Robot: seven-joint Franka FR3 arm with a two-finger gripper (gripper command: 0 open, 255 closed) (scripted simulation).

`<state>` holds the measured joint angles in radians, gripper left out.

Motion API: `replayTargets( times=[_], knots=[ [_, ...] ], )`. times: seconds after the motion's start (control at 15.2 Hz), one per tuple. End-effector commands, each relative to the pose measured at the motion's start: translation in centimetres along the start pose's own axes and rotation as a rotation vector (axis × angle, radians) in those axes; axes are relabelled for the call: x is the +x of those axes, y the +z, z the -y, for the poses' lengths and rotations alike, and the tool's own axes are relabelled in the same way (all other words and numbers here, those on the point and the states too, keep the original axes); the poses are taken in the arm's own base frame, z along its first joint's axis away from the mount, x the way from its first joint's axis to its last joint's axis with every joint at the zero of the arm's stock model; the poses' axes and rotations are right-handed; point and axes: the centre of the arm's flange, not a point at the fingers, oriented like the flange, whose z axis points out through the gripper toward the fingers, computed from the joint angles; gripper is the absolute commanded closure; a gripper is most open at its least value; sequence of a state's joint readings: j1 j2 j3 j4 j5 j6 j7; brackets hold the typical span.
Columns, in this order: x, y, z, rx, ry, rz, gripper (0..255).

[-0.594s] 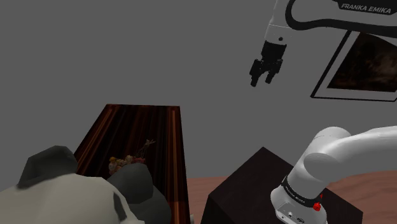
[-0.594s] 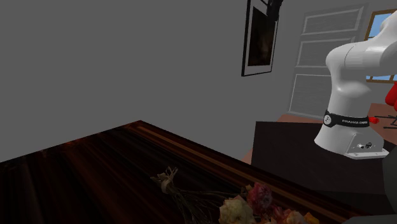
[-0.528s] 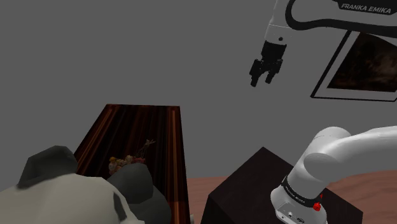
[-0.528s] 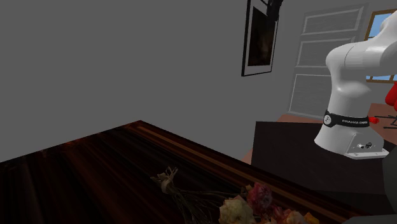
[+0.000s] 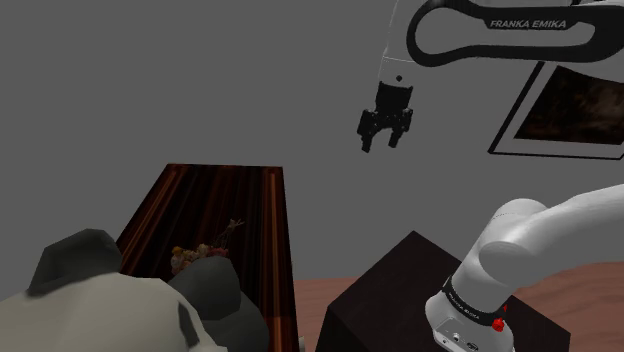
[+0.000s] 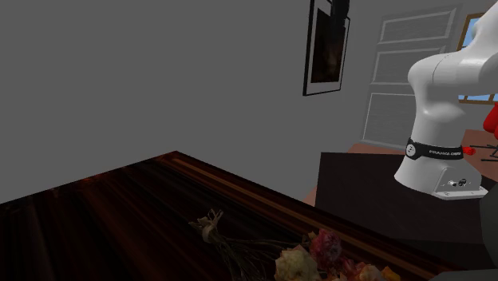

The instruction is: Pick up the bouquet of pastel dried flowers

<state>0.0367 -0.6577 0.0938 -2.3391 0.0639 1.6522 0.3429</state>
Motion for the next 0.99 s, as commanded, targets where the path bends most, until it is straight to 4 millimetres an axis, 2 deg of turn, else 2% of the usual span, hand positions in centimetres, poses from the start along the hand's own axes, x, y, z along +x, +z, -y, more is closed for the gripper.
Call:
replayTargets(
  times=[0.0,0.92],
  knots=[
    [0.7,1.5,2.0,0.004,0.022,0.017,0],
    [6.0,10.4,17.2,0.032,0.157,0.132,0]
  ],
)
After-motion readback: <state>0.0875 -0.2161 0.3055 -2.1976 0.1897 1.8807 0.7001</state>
